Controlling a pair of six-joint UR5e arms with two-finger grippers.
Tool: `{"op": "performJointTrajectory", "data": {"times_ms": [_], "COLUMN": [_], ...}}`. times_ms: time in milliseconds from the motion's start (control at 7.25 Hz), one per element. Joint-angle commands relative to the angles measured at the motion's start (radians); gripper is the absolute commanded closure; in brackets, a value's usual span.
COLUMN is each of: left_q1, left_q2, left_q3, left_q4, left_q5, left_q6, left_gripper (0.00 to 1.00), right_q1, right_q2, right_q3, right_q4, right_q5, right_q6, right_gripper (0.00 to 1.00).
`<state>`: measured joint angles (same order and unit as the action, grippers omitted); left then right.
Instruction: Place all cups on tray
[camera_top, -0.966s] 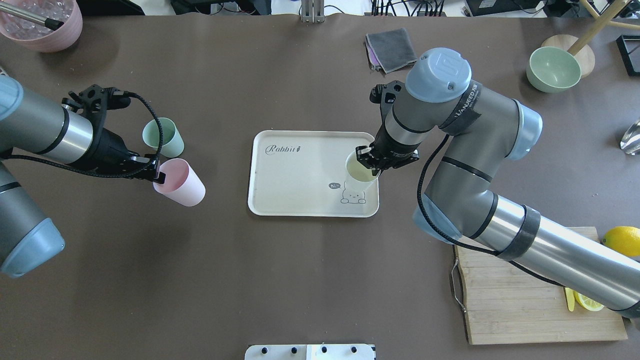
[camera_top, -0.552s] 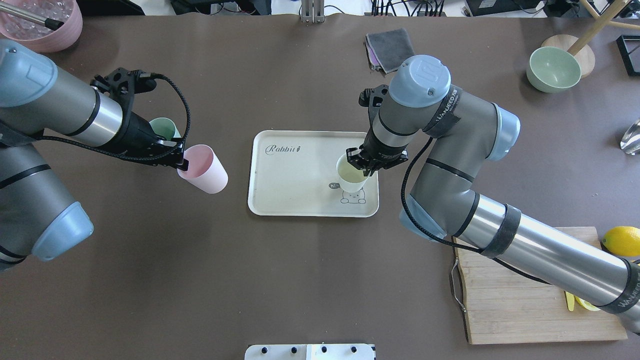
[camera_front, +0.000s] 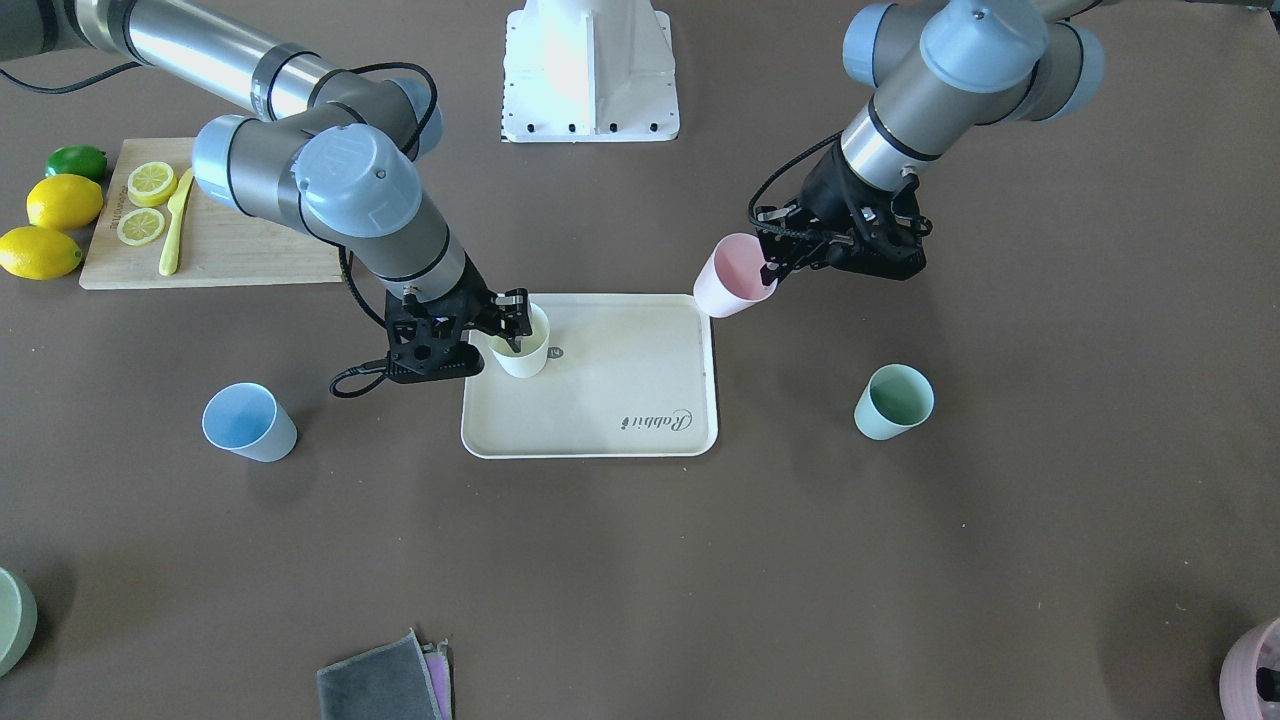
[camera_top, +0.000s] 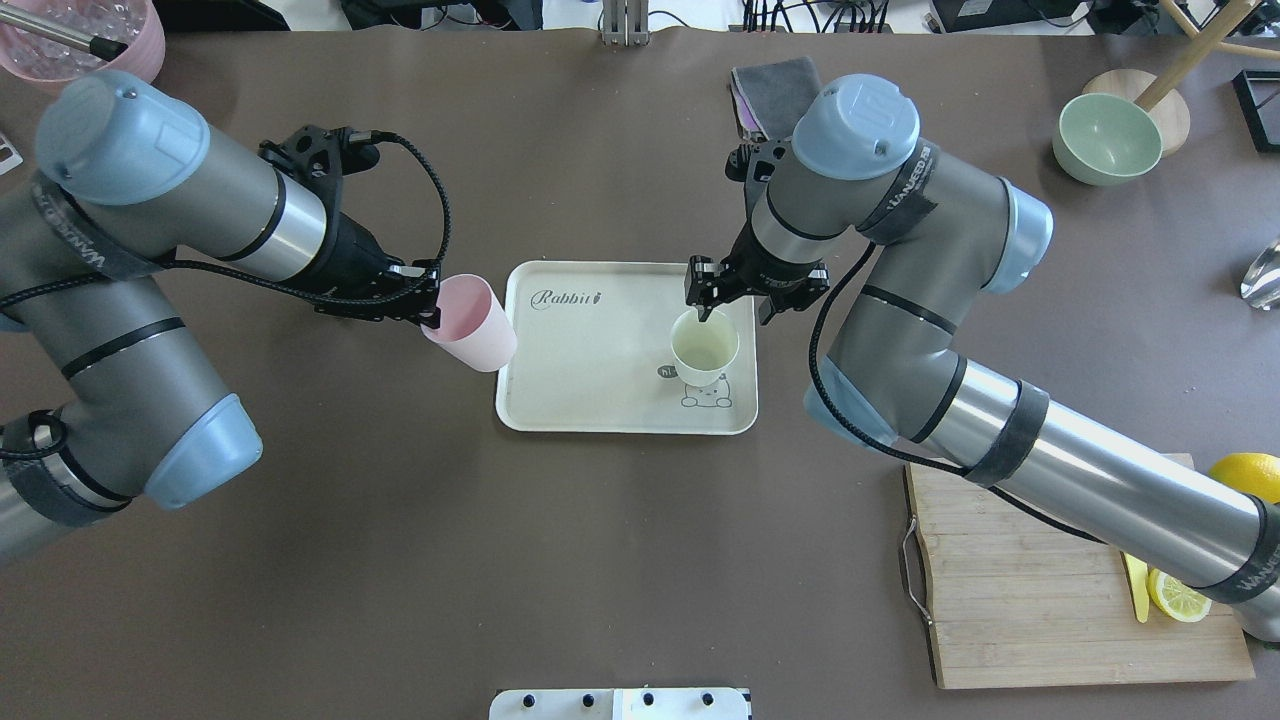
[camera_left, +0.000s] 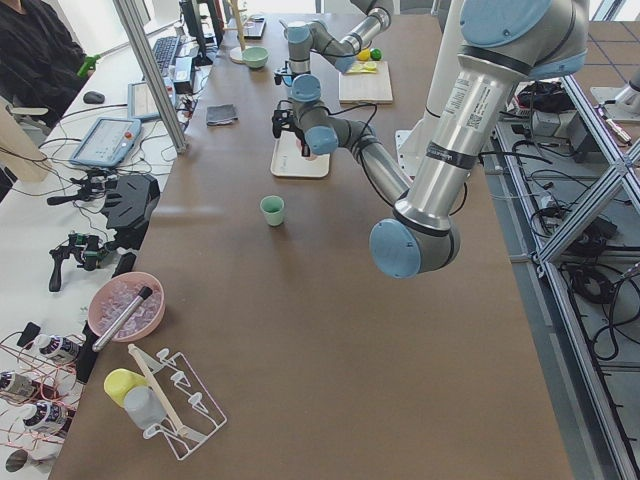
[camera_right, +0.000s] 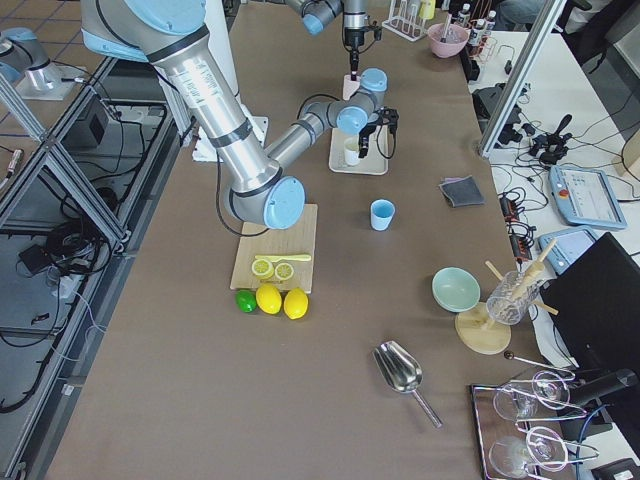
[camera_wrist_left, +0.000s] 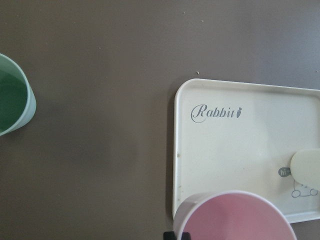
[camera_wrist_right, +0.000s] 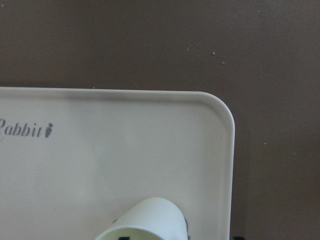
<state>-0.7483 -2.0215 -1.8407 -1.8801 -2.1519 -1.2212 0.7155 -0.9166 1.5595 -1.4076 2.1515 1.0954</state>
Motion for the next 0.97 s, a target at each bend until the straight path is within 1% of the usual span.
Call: {"op": "performJointTrajectory", "data": {"times_ms": [0,138,276,414,552,690,828], "left_q1": [0.045,0.053,0.094,0.125,0.145,0.174,0.190], "left_q2": [-0.086,-0.117,-0.120,-0.128,-0.128,-0.120,-0.117], "left_q3": [0.096,0.134,0.138,0.147,0.152,0.153,0.153], "left_q4": [-0.001,-0.001,-0.001,0.001,0.001,0.001,0.002], "left_q5": [0.090,0.107,0.171,0.203,0.214,0.260,0.280], "left_q6": [-0.020,-0.020,-0.021,-0.020,-0.020,-0.020,-0.020], "left_gripper": [1.00,1.00,1.00,1.00,1.00,1.00,1.00], "right_q1": [0.091,0.126,0.163,0.197,0.229,0.270,0.303], "right_q2": [-0.014,-0.031,-0.053,-0.079,-0.102,-0.105,-0.105], "right_q3": [0.031,0.033,0.036,0.037,0.036,0.037,0.040], "right_q4": [-0.005,-0.007,-0.011,-0.014,-0.040,-0.103,-0.172], "right_q5": [0.095,0.113,0.113,0.116,0.122,0.125,0.133], "right_q6": [-0.002,-0.014,-0.015,-0.056,-0.105,-0.173,-0.252], "right_gripper": [0.00,0.00,0.00,0.00,0.00,0.00,0.00]}}
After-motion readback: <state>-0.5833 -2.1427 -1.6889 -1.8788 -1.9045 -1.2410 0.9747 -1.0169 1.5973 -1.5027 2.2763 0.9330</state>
